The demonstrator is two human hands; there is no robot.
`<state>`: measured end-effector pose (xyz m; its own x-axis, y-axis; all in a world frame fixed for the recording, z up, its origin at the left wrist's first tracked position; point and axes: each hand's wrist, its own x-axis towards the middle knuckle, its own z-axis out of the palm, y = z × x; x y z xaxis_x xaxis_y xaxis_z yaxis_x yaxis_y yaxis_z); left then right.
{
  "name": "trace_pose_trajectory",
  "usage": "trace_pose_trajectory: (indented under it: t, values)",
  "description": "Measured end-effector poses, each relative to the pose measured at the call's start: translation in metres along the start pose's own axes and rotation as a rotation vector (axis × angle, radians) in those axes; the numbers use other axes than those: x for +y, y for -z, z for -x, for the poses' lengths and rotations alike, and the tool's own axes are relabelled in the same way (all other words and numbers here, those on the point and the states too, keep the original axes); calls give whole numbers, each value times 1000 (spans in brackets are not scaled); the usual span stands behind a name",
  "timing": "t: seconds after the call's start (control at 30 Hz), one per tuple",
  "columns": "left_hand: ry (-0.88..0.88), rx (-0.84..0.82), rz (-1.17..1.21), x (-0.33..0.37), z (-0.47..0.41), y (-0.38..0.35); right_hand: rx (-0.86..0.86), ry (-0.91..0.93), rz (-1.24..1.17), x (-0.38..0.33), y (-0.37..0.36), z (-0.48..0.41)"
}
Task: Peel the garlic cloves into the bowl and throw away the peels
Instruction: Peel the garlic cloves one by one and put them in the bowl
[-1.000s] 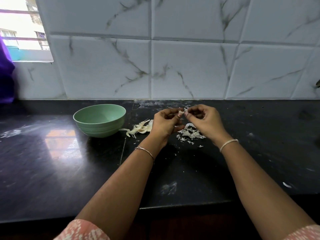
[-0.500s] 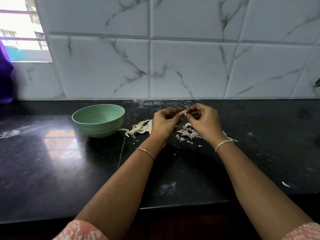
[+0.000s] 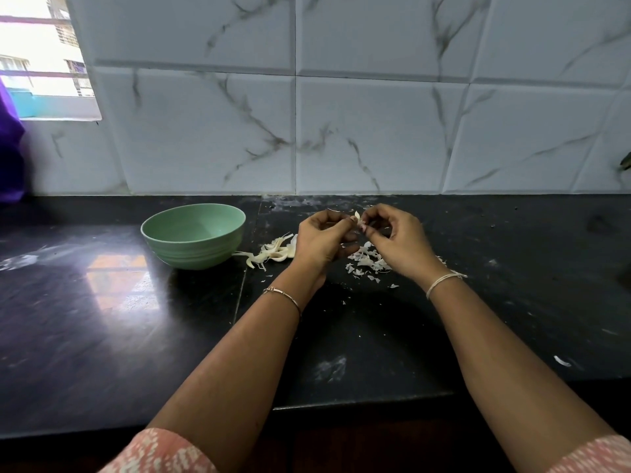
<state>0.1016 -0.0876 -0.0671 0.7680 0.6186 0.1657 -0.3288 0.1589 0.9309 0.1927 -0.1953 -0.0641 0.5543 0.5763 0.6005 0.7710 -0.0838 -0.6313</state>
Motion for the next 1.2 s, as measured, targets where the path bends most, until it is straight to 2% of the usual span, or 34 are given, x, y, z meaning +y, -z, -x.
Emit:
trace_pose_trajectory:
  t: [0.23,0.4,0.5,0.73,1.03,1.2]
  values:
    - [53,4,102,1,-1,5,-49,3,45,0,0,-1]
    - [140,-67,116,0,-1,5,105,-77,95,4,6,-1]
    - [186,-92,148,0,-1,6,170,-121,250,8,12,-2]
    - [211,-103,180,3,1,8,91,-185,443,9,17,0]
    - [223,-80,196,5,2,7,45,-160,335,3,14,2]
    - [193,-76,139,5,1,6,101,-118,273,5,14,1]
